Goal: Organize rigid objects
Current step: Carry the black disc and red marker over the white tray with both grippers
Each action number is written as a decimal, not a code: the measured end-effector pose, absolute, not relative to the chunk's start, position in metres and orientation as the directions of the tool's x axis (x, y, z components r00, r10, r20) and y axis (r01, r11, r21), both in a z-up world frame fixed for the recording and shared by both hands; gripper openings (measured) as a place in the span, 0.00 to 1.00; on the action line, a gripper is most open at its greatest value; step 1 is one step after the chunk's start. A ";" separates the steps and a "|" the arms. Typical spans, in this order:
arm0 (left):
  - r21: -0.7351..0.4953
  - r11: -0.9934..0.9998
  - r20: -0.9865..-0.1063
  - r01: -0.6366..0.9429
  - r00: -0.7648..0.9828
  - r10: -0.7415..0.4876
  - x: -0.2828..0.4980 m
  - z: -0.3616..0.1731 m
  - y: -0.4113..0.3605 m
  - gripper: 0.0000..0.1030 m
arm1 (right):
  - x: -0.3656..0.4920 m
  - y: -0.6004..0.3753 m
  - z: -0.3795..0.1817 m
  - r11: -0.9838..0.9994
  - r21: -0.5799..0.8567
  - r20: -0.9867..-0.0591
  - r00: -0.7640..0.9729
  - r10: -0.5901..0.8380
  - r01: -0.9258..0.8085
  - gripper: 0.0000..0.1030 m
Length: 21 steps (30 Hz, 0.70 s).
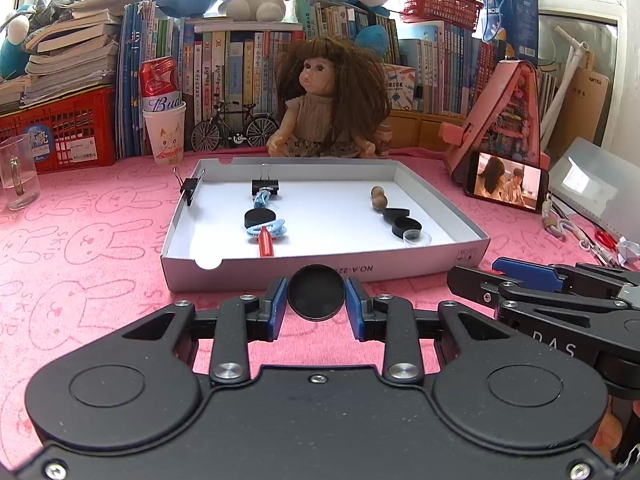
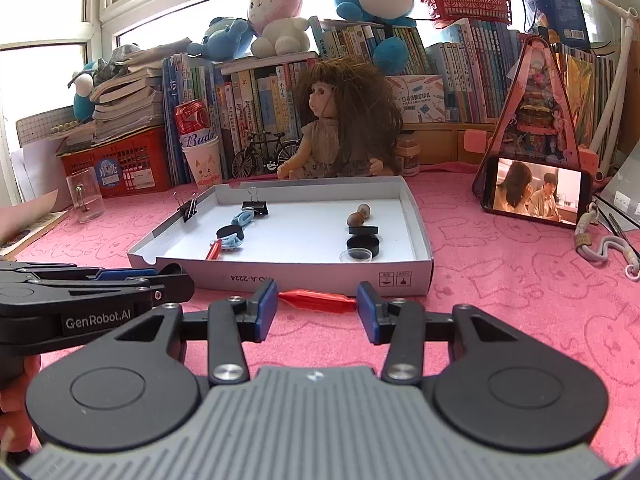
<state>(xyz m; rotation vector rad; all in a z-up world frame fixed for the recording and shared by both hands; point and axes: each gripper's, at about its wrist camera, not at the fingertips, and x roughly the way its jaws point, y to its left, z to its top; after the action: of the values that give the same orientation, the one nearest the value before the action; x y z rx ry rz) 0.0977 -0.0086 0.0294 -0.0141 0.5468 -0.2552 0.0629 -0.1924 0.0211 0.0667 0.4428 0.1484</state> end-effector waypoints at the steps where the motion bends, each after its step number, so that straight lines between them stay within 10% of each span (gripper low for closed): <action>1: -0.082 0.969 -0.512 0.235 0.824 -0.243 0.099 0.030 -0.009 0.29 | 0.064 -0.193 0.022 0.987 0.097 -0.420 0.894 0.157 -0.128 0.47; 21: -0.091 0.972 -0.485 0.216 0.843 -0.233 0.135 0.037 -0.016 0.29 | 0.097 -0.197 0.031 0.990 0.085 -0.386 0.912 0.139 -0.114 0.47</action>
<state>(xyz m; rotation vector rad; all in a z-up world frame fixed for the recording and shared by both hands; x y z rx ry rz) 0.1355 -0.0163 0.0372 -0.0336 0.5164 -0.2376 0.0967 -0.1967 0.0306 0.0613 0.4024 0.1303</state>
